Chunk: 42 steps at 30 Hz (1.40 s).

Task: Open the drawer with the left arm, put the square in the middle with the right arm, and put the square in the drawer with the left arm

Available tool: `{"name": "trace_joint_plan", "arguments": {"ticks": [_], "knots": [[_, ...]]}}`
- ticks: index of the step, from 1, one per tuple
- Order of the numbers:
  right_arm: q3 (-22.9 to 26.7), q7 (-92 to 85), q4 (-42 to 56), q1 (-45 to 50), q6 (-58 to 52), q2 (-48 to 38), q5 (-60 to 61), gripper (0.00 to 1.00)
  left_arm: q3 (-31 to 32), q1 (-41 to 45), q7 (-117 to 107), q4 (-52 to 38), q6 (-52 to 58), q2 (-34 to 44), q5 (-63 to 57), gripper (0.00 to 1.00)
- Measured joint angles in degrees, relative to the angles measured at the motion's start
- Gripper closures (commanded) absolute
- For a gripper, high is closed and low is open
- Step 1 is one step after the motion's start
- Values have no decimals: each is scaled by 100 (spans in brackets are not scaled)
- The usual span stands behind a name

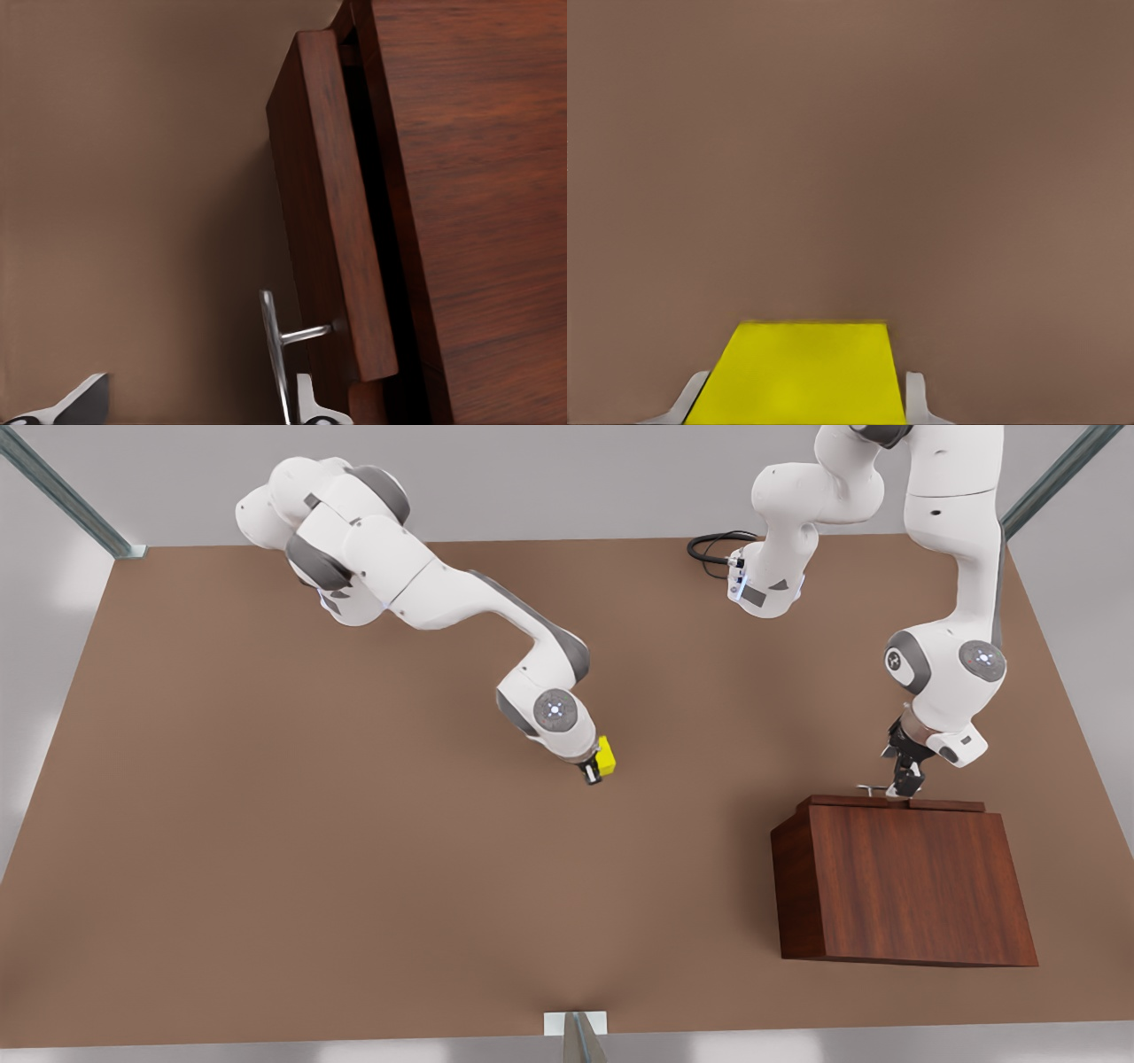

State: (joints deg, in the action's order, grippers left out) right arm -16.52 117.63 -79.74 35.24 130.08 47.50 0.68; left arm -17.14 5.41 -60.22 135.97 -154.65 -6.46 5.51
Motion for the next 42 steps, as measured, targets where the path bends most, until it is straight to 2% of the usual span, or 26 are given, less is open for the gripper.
{"name": "trace_joint_plan", "arguments": {"ticks": [5, 7, 8, 16, 21, 23, 26, 29, 31, 33, 42], "knots": [[-17, -346, 229, 83, 60, 345, -84, 43, -24, -7, 19, 8, 249, 98, -23, 0], [-34, -542, 213, 89, 50, 357, -71, 12, -35, -13, 19, 9, 386, 150, -33, 0], [-51, -543, 219, 89, 44, 396, -64, 0, -43, -12, 19, 9, 485, 210, -36, 0], [-53, -926, 285, 194, 23, 319, -50, 0, -45, -14, 20, 18, 796, 293, -53, 0], [14, -3240, 79, -245, -1279, -642, -286, 0, -52, -12, 10, 9, 947, 351, -56, 0], [19, -4078, -298, -801, -1530, -1193, -568, 0, -52, -13, 10, 9, 1049, 373, -57, 0], [10, -6919, -383, -2514, -2373, -2231, -560, 0, -52, -10, 2, 9, 1223, 439, -57, 0], [10, -9031, -386, -3606, -2862, -2884, -526, 0, -52, -10, 1, 9, 1411, 520, -58, 0], [9, -10519, -340, -4220, -3223, -3163, -499, 0, -51, -12, 1, 14, 1455, 522, -57, 0], [18, -11226, -342, -4362, -3493, -3340, -507, 0, -51, -14, 1, 10, 1490, 522, -57, 0], [18, -11342, -113, -4420, -3349, -3062, -384, 0, -139, 68, 1, 26, 1797, 675, -63, 0]]}}
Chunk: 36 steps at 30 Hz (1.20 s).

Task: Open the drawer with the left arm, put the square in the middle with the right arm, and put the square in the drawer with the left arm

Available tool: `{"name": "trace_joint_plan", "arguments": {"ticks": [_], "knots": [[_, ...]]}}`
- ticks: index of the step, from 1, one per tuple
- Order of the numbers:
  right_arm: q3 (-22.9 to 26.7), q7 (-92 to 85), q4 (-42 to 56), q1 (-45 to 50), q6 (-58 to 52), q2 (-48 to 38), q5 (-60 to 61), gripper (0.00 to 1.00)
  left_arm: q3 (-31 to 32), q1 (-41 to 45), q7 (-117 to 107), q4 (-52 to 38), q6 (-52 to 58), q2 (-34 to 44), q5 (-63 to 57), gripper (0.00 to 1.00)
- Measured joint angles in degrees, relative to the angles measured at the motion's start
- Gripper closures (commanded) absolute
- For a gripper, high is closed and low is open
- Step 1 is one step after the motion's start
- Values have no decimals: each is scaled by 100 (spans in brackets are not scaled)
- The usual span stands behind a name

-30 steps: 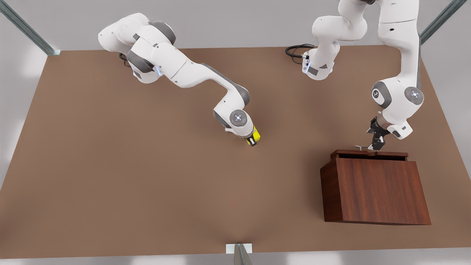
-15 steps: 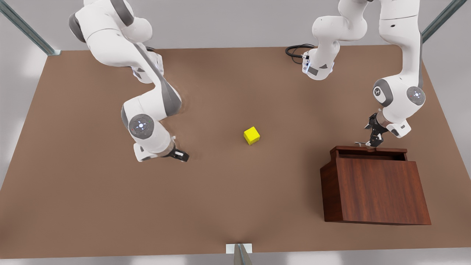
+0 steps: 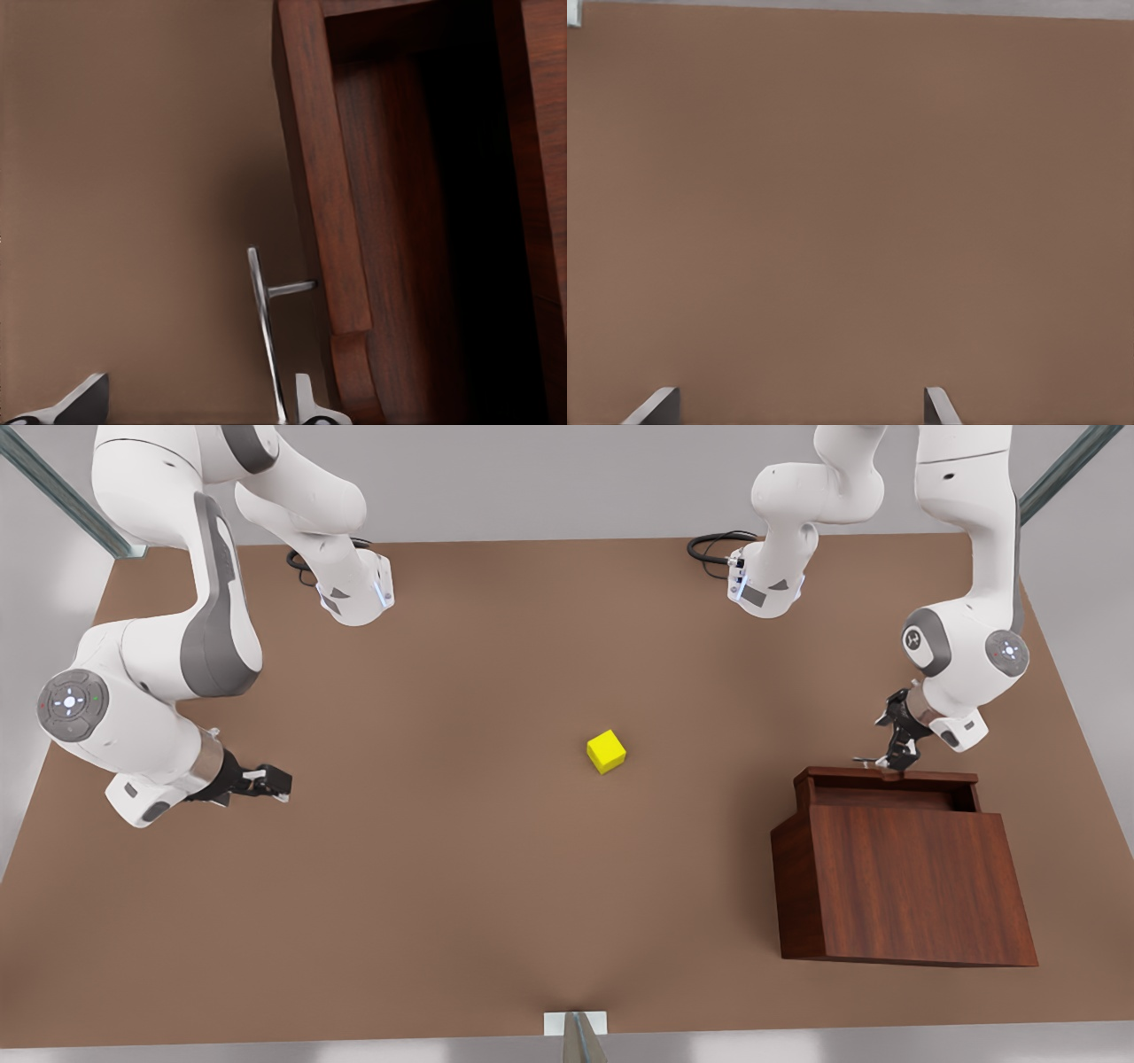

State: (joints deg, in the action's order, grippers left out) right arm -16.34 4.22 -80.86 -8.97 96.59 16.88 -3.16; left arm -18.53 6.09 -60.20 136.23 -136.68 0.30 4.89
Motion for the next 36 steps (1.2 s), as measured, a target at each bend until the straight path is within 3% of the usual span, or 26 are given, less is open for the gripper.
{"name": "trace_joint_plan", "arguments": {"ticks": [36], "knots": [[0, -7, 0, -19, -6, 13, -1, 0, 5, -95, -44, 53, 581, 84, -14, 0]]}}
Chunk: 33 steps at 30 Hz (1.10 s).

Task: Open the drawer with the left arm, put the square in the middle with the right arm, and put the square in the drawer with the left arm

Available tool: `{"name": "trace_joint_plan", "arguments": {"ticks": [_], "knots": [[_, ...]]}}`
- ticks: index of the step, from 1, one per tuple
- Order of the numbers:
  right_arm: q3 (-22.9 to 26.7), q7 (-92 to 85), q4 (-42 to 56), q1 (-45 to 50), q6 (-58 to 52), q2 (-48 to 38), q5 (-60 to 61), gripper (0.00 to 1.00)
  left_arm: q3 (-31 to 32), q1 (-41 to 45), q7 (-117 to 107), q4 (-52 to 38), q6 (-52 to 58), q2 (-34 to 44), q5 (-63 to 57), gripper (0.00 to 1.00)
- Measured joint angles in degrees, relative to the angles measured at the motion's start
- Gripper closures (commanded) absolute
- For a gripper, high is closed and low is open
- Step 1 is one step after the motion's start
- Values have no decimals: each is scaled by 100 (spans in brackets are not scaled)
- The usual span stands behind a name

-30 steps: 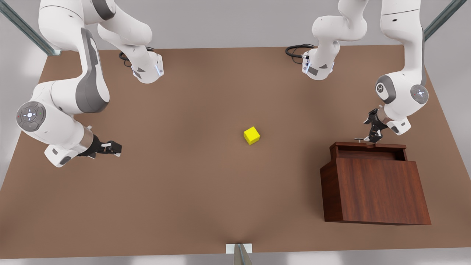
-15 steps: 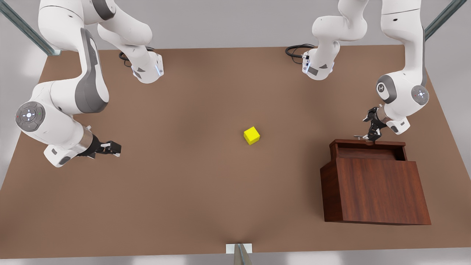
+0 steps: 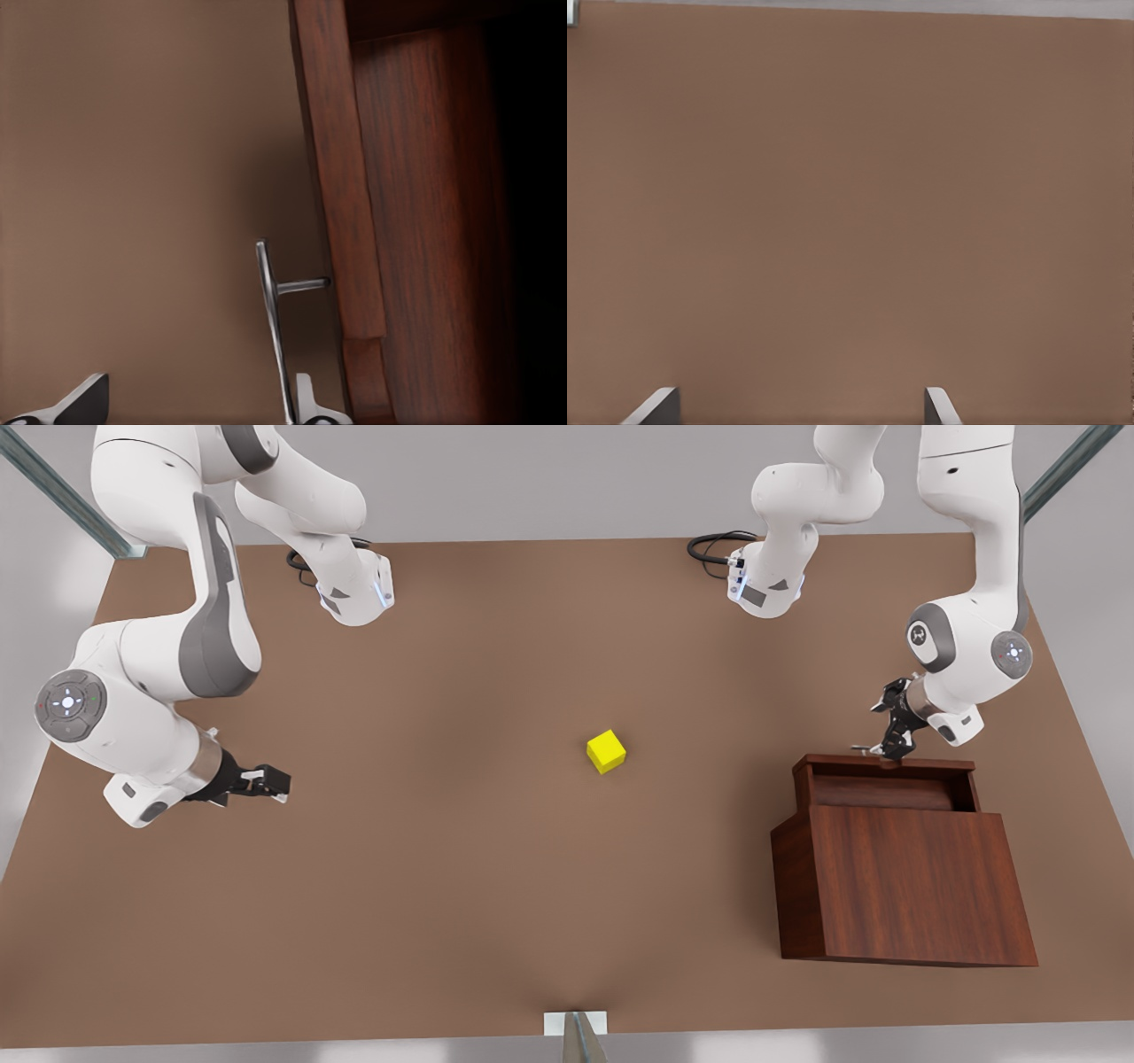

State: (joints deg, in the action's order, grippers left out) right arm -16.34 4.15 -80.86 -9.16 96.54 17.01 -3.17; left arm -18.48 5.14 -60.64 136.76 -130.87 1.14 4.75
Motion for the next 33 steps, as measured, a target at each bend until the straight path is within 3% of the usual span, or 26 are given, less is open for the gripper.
{"name": "trace_joint_plan", "arguments": {"ticks": [19, 33], "knots": [[0, -2, 0, -8, -38, 15, 0, 0, -127, -4, 63, -28, -134, -61, -21, 0], [1, -10, 0, -11, -46, 22, 9, 0, -185, -27, 48, -9, 374, 87, -27, 0]]}}
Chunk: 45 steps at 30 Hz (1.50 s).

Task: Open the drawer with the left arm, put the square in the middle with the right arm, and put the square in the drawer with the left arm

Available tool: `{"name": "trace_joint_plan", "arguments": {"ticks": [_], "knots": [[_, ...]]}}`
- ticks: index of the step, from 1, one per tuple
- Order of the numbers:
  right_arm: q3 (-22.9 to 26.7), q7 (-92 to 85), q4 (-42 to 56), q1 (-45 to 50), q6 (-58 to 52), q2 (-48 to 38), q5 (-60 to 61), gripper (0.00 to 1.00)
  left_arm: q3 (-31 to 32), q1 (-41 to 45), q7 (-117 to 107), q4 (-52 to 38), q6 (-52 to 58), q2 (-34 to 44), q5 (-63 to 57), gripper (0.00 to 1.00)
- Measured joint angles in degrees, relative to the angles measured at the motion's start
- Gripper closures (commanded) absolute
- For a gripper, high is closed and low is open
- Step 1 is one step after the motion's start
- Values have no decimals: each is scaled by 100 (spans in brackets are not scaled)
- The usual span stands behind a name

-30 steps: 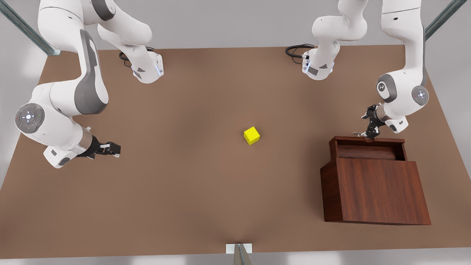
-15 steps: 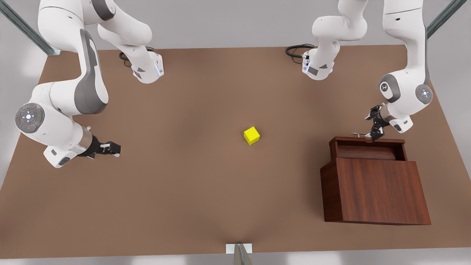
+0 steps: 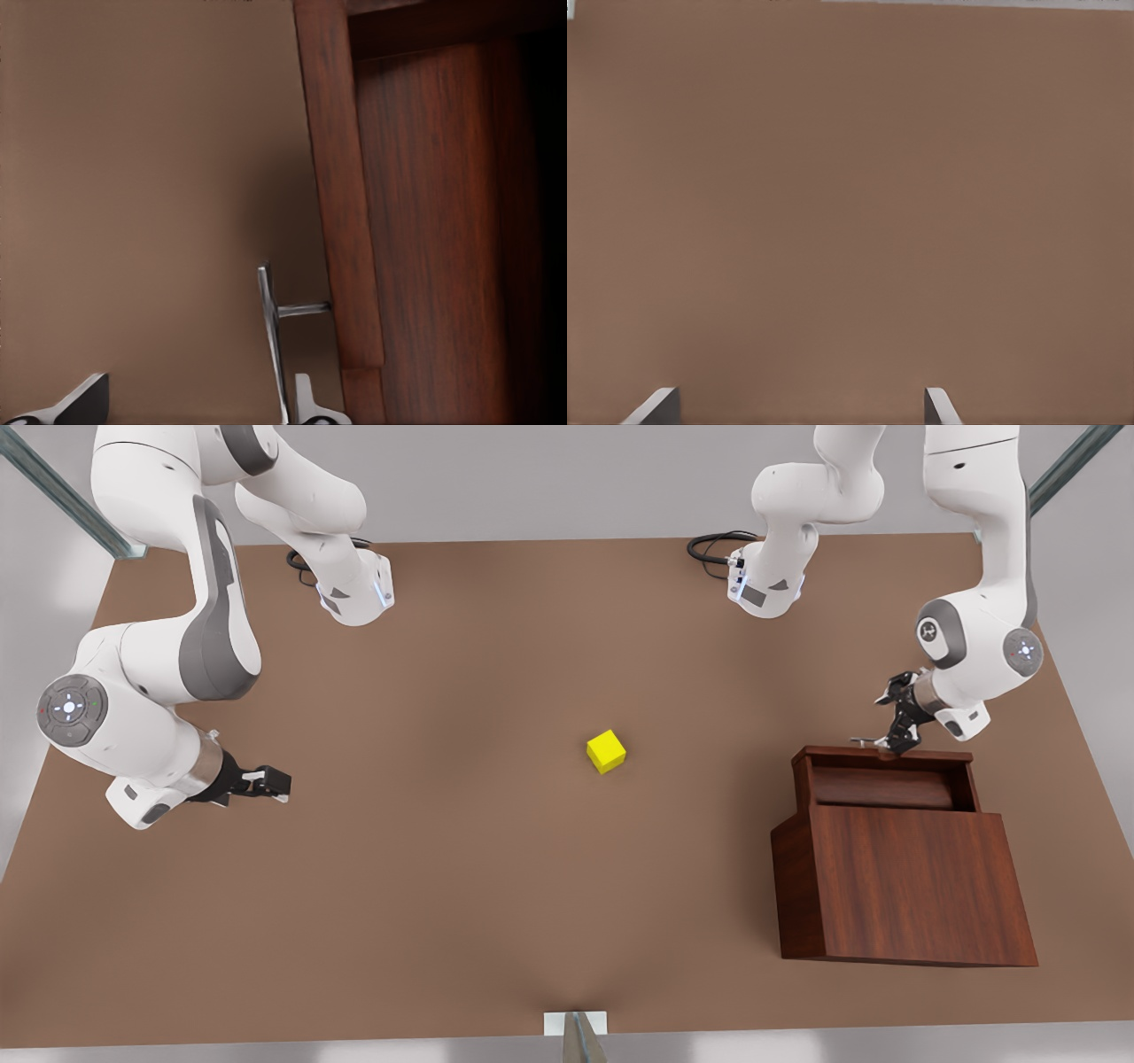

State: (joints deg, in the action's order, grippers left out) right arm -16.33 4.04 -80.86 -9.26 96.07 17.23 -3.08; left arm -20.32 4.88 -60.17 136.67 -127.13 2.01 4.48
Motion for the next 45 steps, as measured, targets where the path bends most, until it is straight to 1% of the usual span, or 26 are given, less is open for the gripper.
{"name": "trace_joint_plan", "arguments": {"ticks": [4, 5, 7, 9, 10, 11, 12, 13, 14, 15, 16, 17, 18, 19, 20, 21, 22, 24, 25, 26, 28, 30, 33, 41, 45], "knots": [[-1, 0, 9, -34, -1, 0, 9, 0, 13, 51, -106, -113, 106, 114, 8, 0], [-1, -89, 9, -31, -1, 0, 17, 0, 25, 64, -280, -289, 275, 123, 11, 0], [-1, -114, 32, -41, -5, 0, 18, 0, 155, 47, -901, -1082, 1112, 120, 44, 0], [-1, -114, 35, -41, -9, -2, 18, 0, 498, 132, -1998, -1809, 1416, 133, 260, 0], [-1, -114, 35, -40, -9, 0, 18, 0, 580, 357, -2010, -2072, 1432, 126, 503, 0], [-1, -114, 35, -41, -9, 0, 18, 0, 920, 331, -1299, -2430, 1531, 65, 693, 0], [-1, -114, 35, -40, -9, 0, 18, 0, 1597, 56, 521, -2961, 1971, -75, 673, 0], [-1, -114, 35, -40, -9, 0, 18, 0, 1949, 163, 2364, -3553, 2462, -412, 522, 0], [-1, -114, 35, -41, -9, 0, 14, 0, 2022, 620, 3882, -4238, 2756, -910, 368, 0], [-1, -114, 35, -40, -9, 0, 13, 0, 2024, 1428, 4110, -5261, 2940, -1747, 235, 0], [7, -114, 35, -40, -9, 0, 9, 0, 2036, 1933, 4070, -5840, 2918, -2324, 148, 0], [5, -114, 35, -39, -2, 0, 9, 0, 2031, 2211, 3956, -5892, 2848, -2548, 87, 0], [7, -114, 35, -40, -1, 0, 9, 0, 2039, 2598, 3887, -5867, 2365, -2805, 41, 0], [8, -114, 35, -41, -1, 0, 9, 0, 2068, 2802, 3958, -5768, 1983, -2984, 6, 0], [8, -114, 27, -40, -4, 0, 9, 0, 2300, 2849, 4754, -5662, 1754, -3153, -19, 0], [8, -114, 26, -40, -9, 0, 9, 0, 2338, 2860, 6107, -5336, 1591, -3127, -22, 0], [8, -119, 26, -40, -9, 0, 4, 0, 2344, 2984, 6492, -5120, 1307, -3132, 21, 0], [8, -237, 26, -113, -9, 1, 9, 0, 2349, 3273, 6547, -4824, 1055, -3095, 79, 0], [8, -237, 26, -99, -9, 0, 9, 0, 2349, 3401, 6561, -4582, 543, -3087, 85, 0], [8, -237, 26, -102, -9, 0, 9, 0, 2349, 3481, 6640, -4282, 406, -3038, 77, 0], [8, -237, 26, -102, -11, 0, 9, 0, 2349, 3560, 6980, -3900, 359, -2971, 41, 0], [-1, -229, 34, -99, -10, 0, 17, 0, 2340, 3591, 6984, -3435, 62, -2917, 17, 0], [-1, -237, 35, -102, -18, -9, 61, 0, 2340, 3617, 6984, -3047, -648, -2984, -3, 0], [-1, -237, 44, -111, -27, -18, 88, 0, 2331, 3599, 6976, -2997, -904, -3299, -90, 0], [-1, -237, 39, -111, -27, -18, 88, 0, 2331, 3617, 6975, -2795, -1136, -3402, -105, 0]]}}
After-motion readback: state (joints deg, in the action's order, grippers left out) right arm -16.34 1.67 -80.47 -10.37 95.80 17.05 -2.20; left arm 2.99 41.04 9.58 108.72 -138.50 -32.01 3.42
